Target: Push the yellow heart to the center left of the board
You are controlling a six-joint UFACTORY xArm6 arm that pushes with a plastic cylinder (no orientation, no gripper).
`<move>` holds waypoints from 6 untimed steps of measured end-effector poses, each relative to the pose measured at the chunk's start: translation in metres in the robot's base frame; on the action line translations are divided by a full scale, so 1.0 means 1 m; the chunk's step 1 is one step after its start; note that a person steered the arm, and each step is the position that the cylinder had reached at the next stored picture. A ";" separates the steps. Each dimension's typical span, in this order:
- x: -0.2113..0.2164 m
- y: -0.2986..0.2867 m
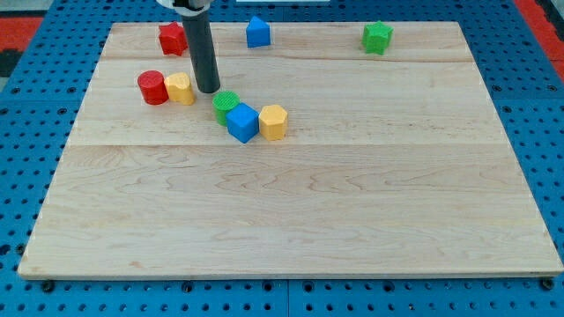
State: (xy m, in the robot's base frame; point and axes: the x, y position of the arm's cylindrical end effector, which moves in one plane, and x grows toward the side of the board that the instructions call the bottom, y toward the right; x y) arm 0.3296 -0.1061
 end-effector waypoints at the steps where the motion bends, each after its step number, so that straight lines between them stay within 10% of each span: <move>1: -0.007 -0.024; 6: 0.074 -0.079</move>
